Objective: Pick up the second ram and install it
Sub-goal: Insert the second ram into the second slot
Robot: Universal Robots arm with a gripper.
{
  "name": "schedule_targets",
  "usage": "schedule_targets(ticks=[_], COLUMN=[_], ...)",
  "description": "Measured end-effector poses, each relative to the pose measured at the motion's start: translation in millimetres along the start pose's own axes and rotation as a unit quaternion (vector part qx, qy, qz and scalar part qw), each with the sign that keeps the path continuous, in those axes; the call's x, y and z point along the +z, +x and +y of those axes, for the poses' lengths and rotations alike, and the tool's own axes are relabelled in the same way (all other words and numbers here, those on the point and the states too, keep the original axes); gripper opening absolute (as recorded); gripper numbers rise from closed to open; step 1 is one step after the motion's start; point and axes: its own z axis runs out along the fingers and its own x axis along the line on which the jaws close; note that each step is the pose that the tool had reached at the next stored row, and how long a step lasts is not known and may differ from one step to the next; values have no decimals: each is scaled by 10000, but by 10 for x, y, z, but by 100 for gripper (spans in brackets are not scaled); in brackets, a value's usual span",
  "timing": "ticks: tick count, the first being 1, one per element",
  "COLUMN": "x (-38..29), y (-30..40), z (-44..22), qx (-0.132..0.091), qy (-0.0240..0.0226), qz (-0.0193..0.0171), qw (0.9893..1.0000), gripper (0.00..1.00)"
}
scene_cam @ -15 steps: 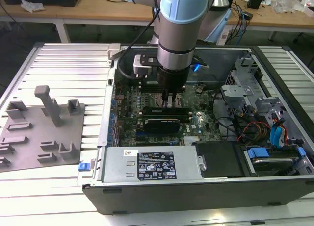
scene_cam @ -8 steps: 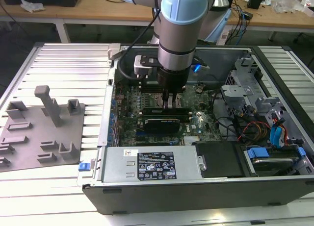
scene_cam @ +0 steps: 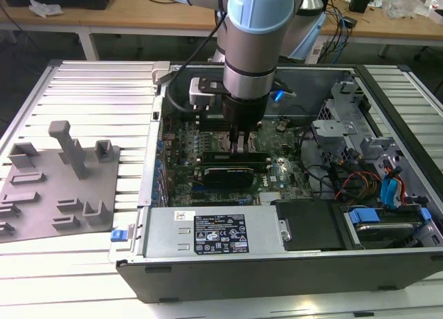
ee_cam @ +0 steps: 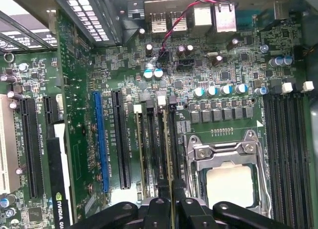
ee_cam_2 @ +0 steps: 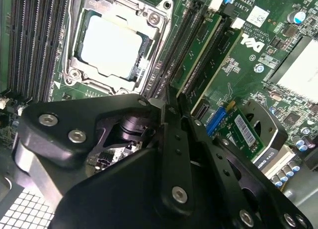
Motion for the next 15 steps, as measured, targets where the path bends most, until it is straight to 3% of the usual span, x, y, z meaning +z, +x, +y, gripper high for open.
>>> schedule_targets(ticks=[8,10,13,15], x=[30,29,-42,-185], y=[1,1,-1,-7], z=[-2,-1,0,2], qx=[-40,-39,-39,-39], qy=[1,-2,-1,-1], qz=[-4,2,3,3], qw=[10000,10000,10000,10000], gripper=[14,22,22,22])
